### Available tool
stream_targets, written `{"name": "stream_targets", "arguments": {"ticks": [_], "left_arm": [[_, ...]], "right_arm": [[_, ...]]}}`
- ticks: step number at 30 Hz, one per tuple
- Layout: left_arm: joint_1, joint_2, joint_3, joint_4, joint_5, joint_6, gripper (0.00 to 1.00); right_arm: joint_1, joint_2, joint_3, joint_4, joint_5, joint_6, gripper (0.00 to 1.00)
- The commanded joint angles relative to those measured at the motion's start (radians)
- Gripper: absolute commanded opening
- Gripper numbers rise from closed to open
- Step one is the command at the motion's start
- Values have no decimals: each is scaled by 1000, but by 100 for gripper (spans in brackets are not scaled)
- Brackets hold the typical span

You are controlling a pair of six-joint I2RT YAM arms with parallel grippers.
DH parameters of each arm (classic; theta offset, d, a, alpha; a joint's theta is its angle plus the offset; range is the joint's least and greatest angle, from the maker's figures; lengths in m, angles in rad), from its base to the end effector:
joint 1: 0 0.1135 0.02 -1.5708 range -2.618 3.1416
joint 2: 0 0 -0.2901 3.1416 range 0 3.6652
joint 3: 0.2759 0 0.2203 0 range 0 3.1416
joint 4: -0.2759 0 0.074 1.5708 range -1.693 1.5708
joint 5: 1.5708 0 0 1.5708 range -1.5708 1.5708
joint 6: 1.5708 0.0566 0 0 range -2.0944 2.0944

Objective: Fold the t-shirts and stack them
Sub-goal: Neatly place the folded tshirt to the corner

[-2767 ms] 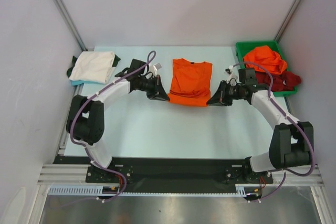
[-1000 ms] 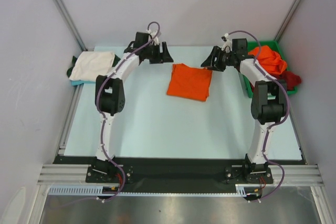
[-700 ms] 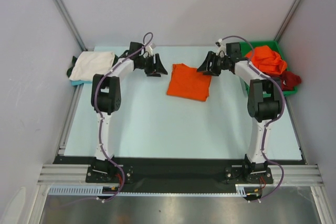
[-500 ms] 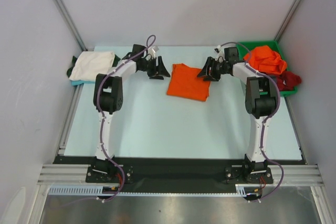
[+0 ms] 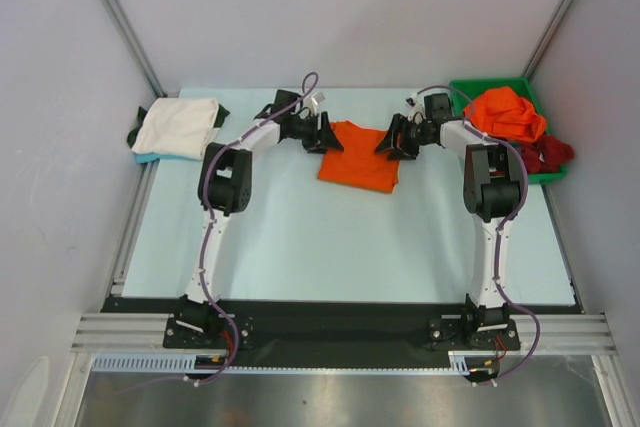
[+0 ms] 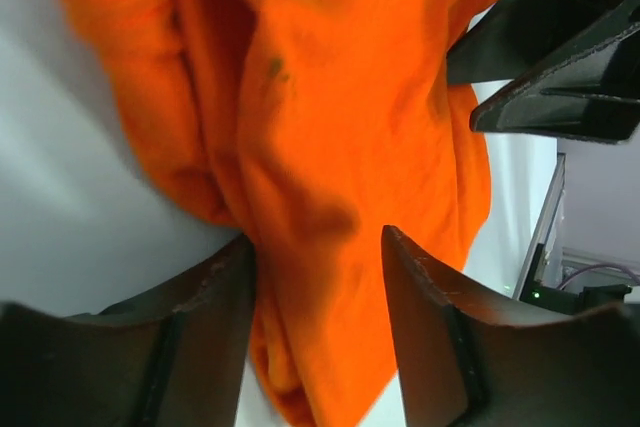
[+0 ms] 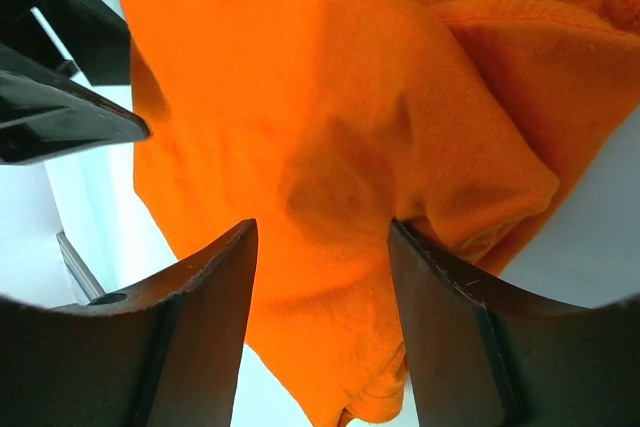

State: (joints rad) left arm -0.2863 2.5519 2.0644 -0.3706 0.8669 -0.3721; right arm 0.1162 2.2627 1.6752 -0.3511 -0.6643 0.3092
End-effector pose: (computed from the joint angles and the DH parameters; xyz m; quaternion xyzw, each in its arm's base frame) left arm 0.5143 -0.1964 0.1449 0.1099 0.8560 -0.4748 0.1723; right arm 0.4775 0.0909 0.1737 -0.0143 0.9041 0.3650 0.2218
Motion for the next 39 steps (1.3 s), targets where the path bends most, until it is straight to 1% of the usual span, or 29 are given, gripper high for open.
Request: {"name": "stream_targets", "arguments": {"ticks": [1, 2, 3, 5, 6, 7, 8, 9, 10, 12, 15, 16, 18, 19, 20, 21, 22, 23, 25, 26, 28, 29, 30, 33, 37, 39], "left_arm": [[-46, 68, 68, 21, -20, -2, 56], [-59, 76, 83, 36, -20, -13, 54], [-62, 79, 85, 45, -23, -20, 47], [-68, 76, 88, 48, -26, -27, 38], [-68, 70, 86, 39, -46, -27, 24], [-67, 62, 85, 32, -61, -22, 17], [-59, 53, 79, 22, -74, -11, 7], [-54, 27, 73, 15, -94, -2, 3], [-44, 13, 66, 3, -106, 30, 0], [-28, -21, 60, -27, -127, 67, 0], [13, -103, 37, -112, -146, 165, 0], [39, -142, 34, -176, -167, 230, 0], [67, -166, 40, -264, -203, 307, 0], [91, -168, 62, -318, -229, 416, 0], [99, -145, 151, -478, -290, 486, 1], [102, -125, 199, -546, -349, 554, 0], [104, -108, 238, -610, -420, 661, 0], [105, -93, 267, -664, -563, 709, 0], [113, -97, 244, -663, -675, 812, 0], [118, -116, 214, -653, -769, 837, 0], [128, -140, 182, -596, -850, 881, 1], [131, -162, 159, -552, -921, 895, 0], [133, -174, 149, -532, -959, 907, 1], [139, -208, 146, -470, -1054, 927, 1], [148, -248, 174, -433, -1120, 909, 0], [156, -263, 191, -427, -1126, 892, 0]], "right_arm": [[8, 44, 32, -15, 43, -30, 61], [10, 46, 34, -15, 40, -30, 61], [10, 47, 34, -17, 35, -27, 61], [11, 46, 37, -20, 32, -24, 61], [11, 44, 40, -19, 32, -25, 61], [8, 38, 43, -20, 31, -24, 61], [2, 32, 46, -23, 26, -27, 61], [-4, 26, 55, -25, 25, -30, 61], [-7, 2, 60, -26, 20, -41, 61], [-32, -31, 76, -31, 15, -61, 61], [-62, -110, 93, -58, 8, -110, 61], [-70, -127, 96, -66, 11, -120, 61], [-91, -178, 87, -81, 20, -131, 62], [-99, -195, 68, -84, 22, -133, 62], [-102, -221, 51, -86, 26, -133, 62], [-107, -238, 34, -83, 31, -137, 62], [-108, -252, 15, -80, 34, -140, 62], [-108, -279, -24, -75, 41, -145, 62], [-109, -308, -61, -74, 51, -136, 62], [-108, -327, -93, -69, 51, -133, 62], [-105, -373, -121, -72, 48, -133, 63], [-104, -385, -146, -72, 48, -136, 62], [-102, -412, -156, -72, 49, -139, 62], [-99, -440, -195, -69, 63, -137, 63], [-98, -480, -212, -75, 71, -139, 63], [-96, -492, -218, -74, 72, -140, 63]]}}
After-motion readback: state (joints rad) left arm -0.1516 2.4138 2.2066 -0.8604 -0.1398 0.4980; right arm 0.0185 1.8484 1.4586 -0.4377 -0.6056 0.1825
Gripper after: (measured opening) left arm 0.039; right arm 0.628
